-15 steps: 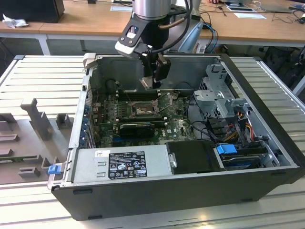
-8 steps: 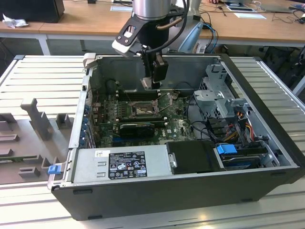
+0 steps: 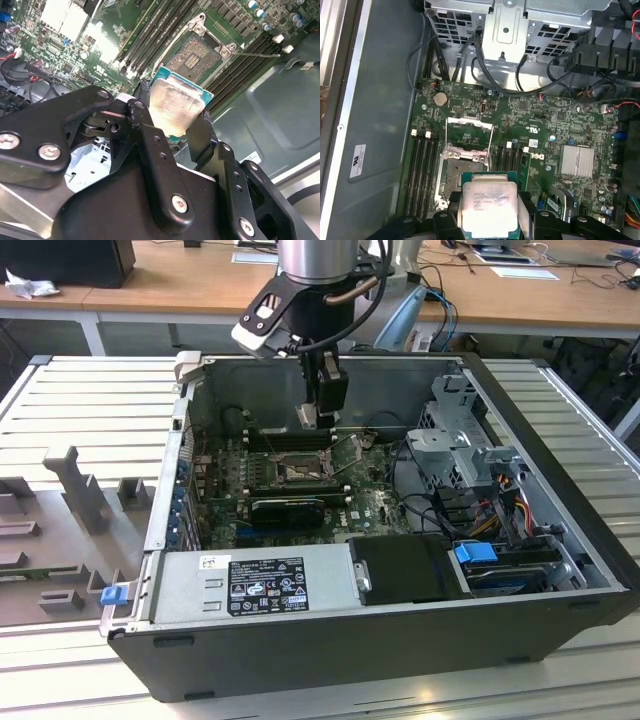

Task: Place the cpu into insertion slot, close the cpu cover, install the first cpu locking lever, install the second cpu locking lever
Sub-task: 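Place the cpu into insertion slot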

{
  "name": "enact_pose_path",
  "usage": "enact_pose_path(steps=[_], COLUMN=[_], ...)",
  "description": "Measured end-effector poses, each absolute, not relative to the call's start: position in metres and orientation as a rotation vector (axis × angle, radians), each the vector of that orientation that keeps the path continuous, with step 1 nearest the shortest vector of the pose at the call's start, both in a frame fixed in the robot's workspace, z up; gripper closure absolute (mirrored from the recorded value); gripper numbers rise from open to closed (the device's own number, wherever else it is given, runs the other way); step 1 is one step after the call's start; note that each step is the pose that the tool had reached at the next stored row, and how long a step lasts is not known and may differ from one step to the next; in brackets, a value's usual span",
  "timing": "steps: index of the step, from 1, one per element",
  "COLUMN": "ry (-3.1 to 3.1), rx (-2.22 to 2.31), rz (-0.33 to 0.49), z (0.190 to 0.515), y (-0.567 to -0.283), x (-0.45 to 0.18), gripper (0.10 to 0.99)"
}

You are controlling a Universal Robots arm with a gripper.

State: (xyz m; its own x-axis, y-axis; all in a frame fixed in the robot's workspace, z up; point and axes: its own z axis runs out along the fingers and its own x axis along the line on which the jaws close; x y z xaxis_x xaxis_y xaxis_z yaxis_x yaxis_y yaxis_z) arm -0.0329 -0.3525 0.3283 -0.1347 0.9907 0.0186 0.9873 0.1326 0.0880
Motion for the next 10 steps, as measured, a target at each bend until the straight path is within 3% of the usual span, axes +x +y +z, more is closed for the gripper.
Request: enact_pose_path(steps=[10], ry=[2.323], rx=[2.045], rz=[0.122], z=[0.3253], y=[-0.3525], x=[-0.0329], gripper=[0.553])
